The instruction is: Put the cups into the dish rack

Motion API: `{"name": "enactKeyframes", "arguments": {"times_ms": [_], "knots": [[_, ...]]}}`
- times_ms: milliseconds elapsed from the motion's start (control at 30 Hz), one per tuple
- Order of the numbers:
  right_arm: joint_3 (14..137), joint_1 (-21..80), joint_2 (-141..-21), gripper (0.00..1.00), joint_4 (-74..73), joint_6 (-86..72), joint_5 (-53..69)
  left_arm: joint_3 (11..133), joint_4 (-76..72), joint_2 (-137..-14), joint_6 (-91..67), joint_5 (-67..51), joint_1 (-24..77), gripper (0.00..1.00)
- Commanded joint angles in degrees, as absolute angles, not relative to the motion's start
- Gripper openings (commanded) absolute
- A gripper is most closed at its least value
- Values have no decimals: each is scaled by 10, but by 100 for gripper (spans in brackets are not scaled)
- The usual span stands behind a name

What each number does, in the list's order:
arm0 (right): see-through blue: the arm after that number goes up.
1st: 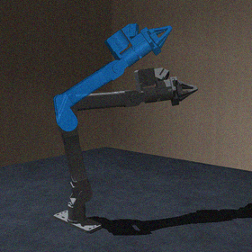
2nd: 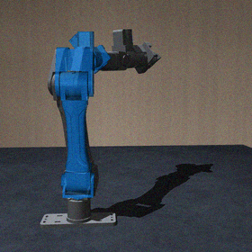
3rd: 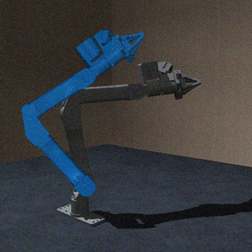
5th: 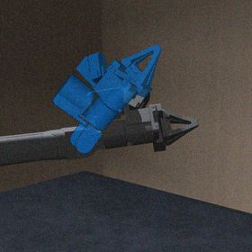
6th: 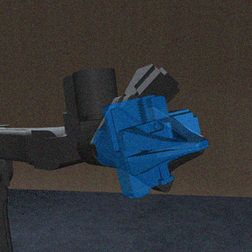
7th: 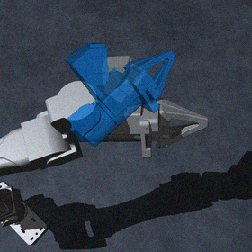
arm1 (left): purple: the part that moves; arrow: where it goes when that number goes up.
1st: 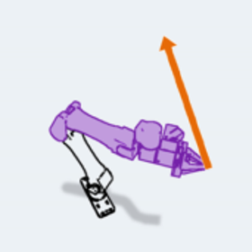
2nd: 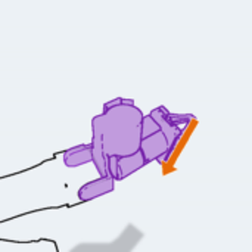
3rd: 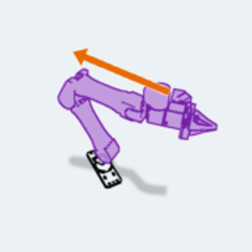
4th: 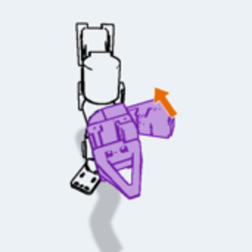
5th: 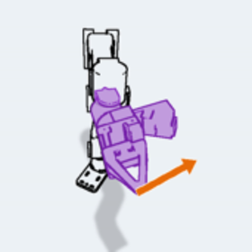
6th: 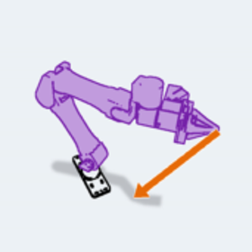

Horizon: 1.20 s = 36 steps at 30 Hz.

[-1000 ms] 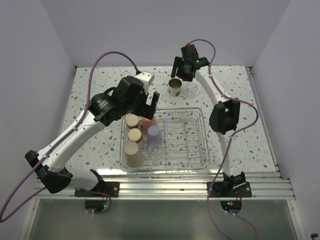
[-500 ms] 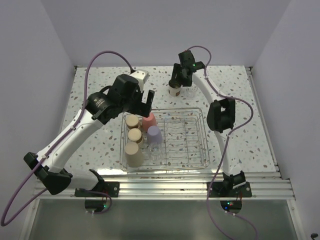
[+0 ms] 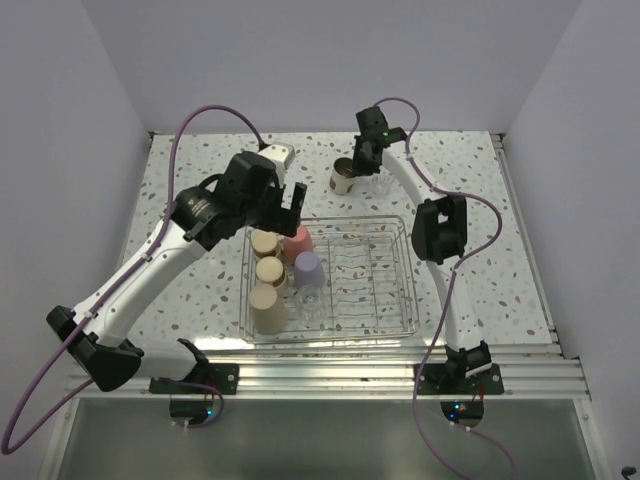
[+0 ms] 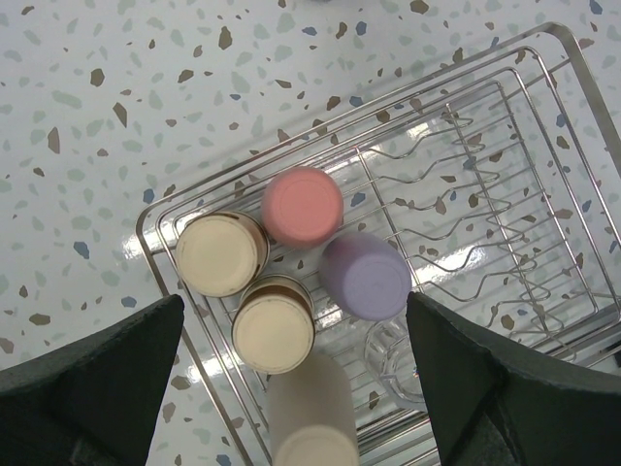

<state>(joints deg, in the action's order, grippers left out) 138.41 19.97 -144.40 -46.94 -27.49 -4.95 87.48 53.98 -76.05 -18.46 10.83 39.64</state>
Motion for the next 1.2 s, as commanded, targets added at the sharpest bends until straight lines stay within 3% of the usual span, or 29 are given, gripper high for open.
{"name": "enactKeyframes", "arguments": {"times_ms": [0,33,333,500,600,800,833,933,1033,1167], "knots": [[1391,196,-1444,5,-452,-276,-47,882,523,-754,-192,115,390,100],[1394,197,-1443,0,-452,-278,-46,882,522,-755,-191,114,389,99],[1385,190,-1349,0,-407,-319,19,935,511,-787,-179,89,374,100],[1310,172,-1246,0,-332,-373,99,972,469,-806,-177,41,346,100],[1232,158,-1169,0,-281,-425,153,941,388,-796,-183,-52,304,100],[1036,144,-1013,0,-159,-558,254,783,113,-750,-300,-327,189,100],[981,144,-995,0,-116,-600,264,758,-2,-747,-328,-408,179,100],[904,145,-929,0,-48,-696,291,675,-230,-752,-442,-500,167,100],[821,145,-888,0,36,-763,313,620,-452,-782,-580,-535,165,100],[802,145,-853,0,31,-773,325,599,-626,-833,-724,-534,166,100]]}}
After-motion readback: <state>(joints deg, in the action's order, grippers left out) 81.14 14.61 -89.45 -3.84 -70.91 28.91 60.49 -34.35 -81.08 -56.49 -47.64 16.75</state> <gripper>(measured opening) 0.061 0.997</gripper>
